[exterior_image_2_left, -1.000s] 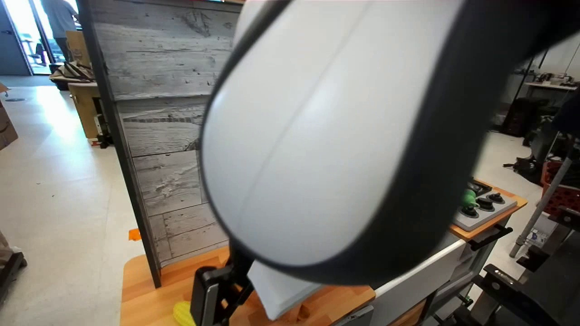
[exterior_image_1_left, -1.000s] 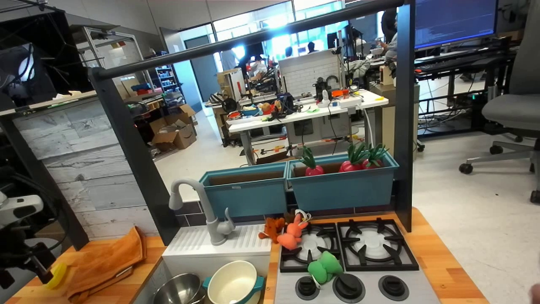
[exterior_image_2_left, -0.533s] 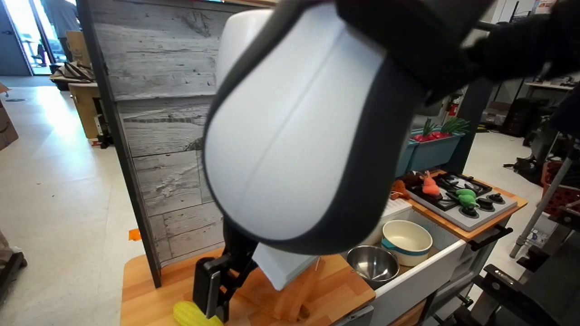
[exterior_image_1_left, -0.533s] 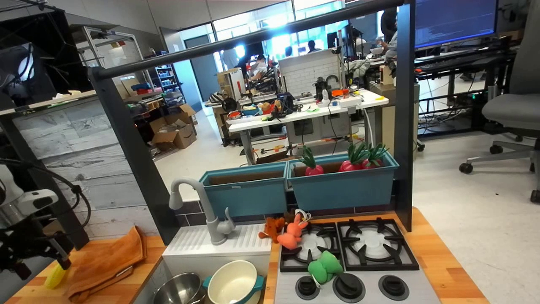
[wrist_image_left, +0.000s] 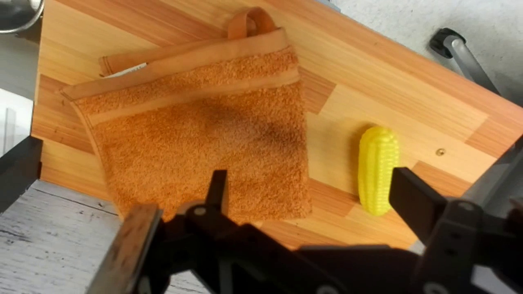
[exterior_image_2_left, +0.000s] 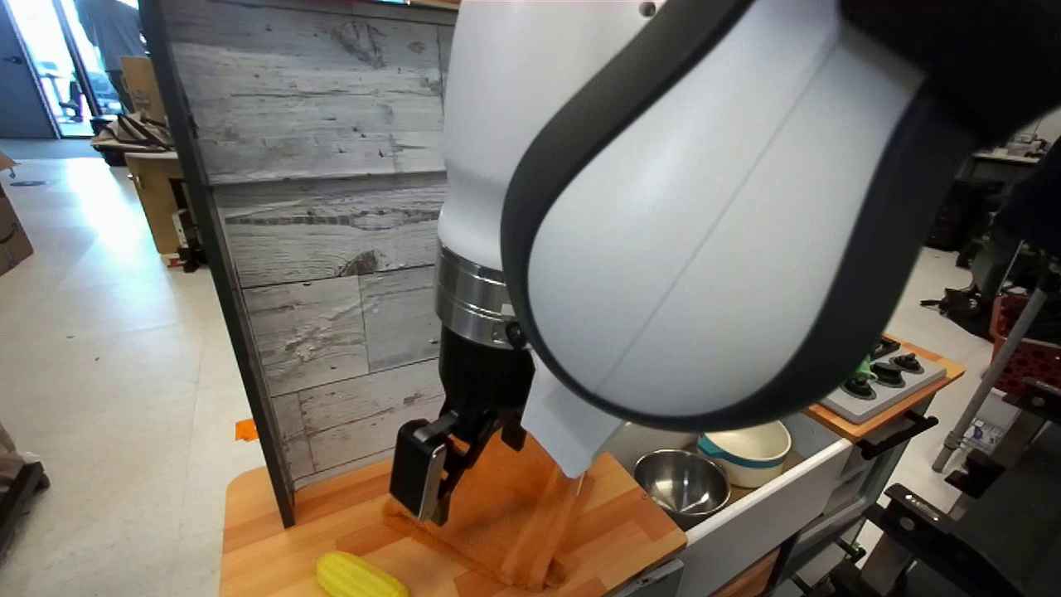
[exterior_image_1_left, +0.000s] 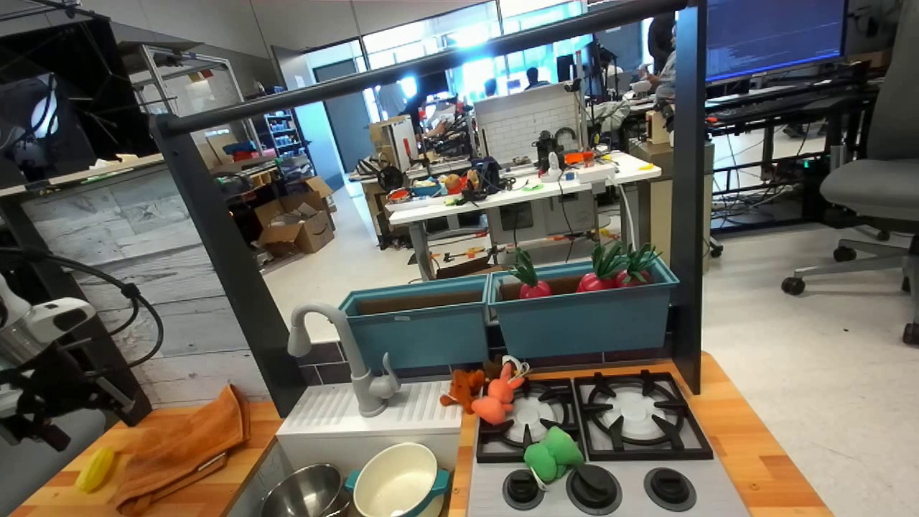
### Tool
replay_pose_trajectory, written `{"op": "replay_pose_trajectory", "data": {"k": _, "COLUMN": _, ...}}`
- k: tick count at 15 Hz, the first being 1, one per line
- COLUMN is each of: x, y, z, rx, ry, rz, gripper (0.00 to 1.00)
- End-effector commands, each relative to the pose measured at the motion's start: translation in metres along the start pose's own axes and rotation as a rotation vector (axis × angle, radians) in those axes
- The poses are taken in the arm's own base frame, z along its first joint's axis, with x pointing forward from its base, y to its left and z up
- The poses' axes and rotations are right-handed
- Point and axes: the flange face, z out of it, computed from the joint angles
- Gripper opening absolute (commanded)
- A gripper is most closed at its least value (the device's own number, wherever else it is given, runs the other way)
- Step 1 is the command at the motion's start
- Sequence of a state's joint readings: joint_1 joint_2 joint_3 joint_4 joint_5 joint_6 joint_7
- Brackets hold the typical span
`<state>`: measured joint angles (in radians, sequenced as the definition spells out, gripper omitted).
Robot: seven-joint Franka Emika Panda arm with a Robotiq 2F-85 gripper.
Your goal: Put the plush toy from the counter into the sink, wipe the counter with the orange towel, and put the toys from the stove in the sink
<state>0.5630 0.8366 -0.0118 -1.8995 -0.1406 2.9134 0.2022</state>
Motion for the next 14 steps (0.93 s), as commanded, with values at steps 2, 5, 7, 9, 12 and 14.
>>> {"op": "replay_pose_trajectory", "data": {"k": 2, "x": -0.001, "y": 0.000, "z": 0.010, "rx": 0.003, "ry": 0.028, "rz": 0.056, "gripper": 1.00}}
{"op": "replay_pose_trajectory", "data": {"k": 5, "x": 0.009, "y": -0.012, "z": 0.030, "rx": 0.020, "ry": -0.008, "rz": 0.030, "gripper": 1.00}}
{"op": "replay_pose_trajectory", "data": {"k": 7, "x": 0.022, "y": -0.028, "z": 0.044, "rx": 0.051, "ry": -0.050, "rz": -0.009, "gripper": 1.00}}
{"op": "replay_pose_trajectory", "data": {"k": 9, "x": 0.038, "y": -0.045, "z": 0.055, "rx": 0.059, "ry": -0.065, "rz": -0.023, "gripper": 1.00}}
{"op": "replay_pose_trajectory", "data": {"k": 12, "x": 0.059, "y": -0.063, "z": 0.068, "rx": 0.057, "ry": -0.077, "rz": -0.034, "gripper": 1.00}}
{"op": "replay_pose_trajectory", "data": {"k": 14, "x": 0.066, "y": -0.068, "z": 0.080, "rx": 0.054, "ry": -0.099, "rz": -0.036, "gripper": 1.00}}
